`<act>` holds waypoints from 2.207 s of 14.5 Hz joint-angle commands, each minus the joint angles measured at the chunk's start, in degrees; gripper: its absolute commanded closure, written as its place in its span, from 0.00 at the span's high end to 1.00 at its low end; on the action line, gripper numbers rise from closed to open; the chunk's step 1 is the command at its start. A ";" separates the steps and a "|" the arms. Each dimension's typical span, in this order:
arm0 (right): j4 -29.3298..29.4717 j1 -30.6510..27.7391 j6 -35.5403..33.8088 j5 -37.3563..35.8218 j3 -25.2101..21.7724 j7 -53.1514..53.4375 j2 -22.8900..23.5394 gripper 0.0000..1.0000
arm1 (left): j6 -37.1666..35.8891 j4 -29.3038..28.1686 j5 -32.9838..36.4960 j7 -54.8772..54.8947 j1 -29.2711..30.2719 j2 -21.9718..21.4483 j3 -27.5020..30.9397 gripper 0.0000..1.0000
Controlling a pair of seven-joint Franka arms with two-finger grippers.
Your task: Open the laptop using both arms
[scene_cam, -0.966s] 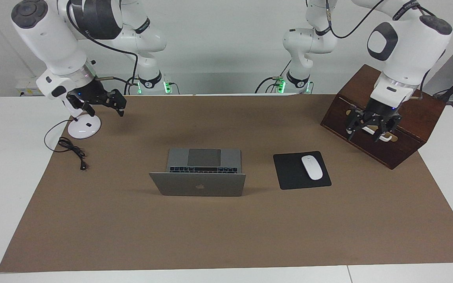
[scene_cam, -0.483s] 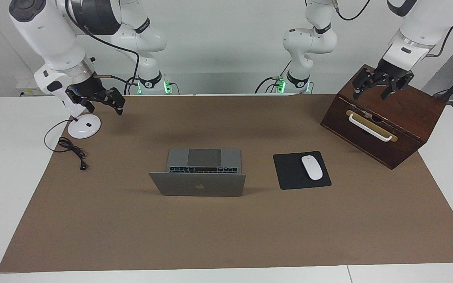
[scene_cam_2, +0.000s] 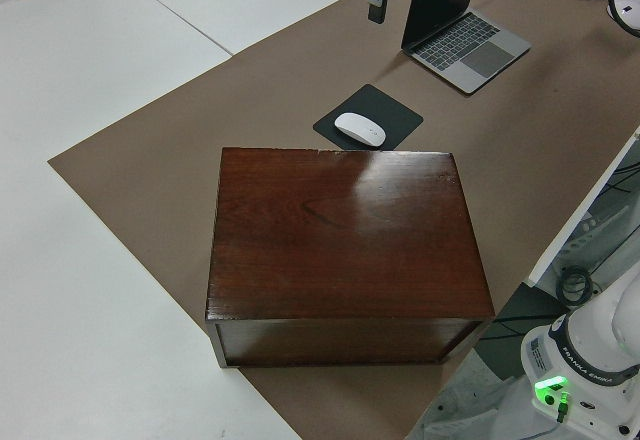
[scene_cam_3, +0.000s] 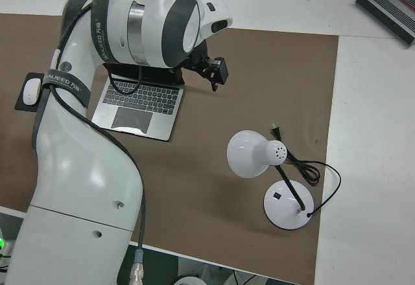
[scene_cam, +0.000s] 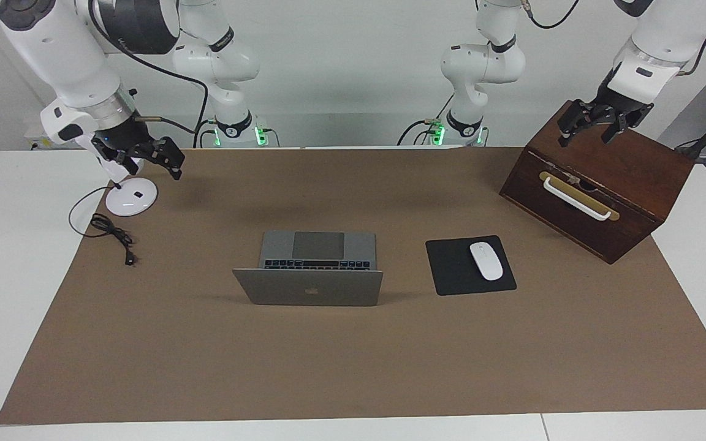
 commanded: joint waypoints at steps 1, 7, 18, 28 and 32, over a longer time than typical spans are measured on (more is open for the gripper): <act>-1.98 -0.93 1.03 0.39 0.37 0.23 -0.78 1.00 | 0.58 0.86 1.57 -1.13 -0.06 0.28 -0.62 1.00; -1.72 -1.37 -1.00 0.56 0.46 0.14 -2.71 1.00 | 0.23 1.12 1.49 -1.40 -0.32 0.36 -0.79 1.00; -1.54 -1.11 -0.66 0.39 0.46 -3.55 -2.62 1.00 | 0.23 0.95 1.05 -1.48 17.00 0.28 -20.22 1.00; -1.01 -1.63 2.33 -0.40 0.37 -3.55 -2.71 1.00 | -0.04 0.86 0.96 -1.40 11.63 0.19 -14.33 1.00; -1.10 -1.54 2.33 -0.40 0.46 -3.55 -2.80 1.00 | 0.49 0.77 0.87 -0.43 10.84 0.19 -12.83 1.00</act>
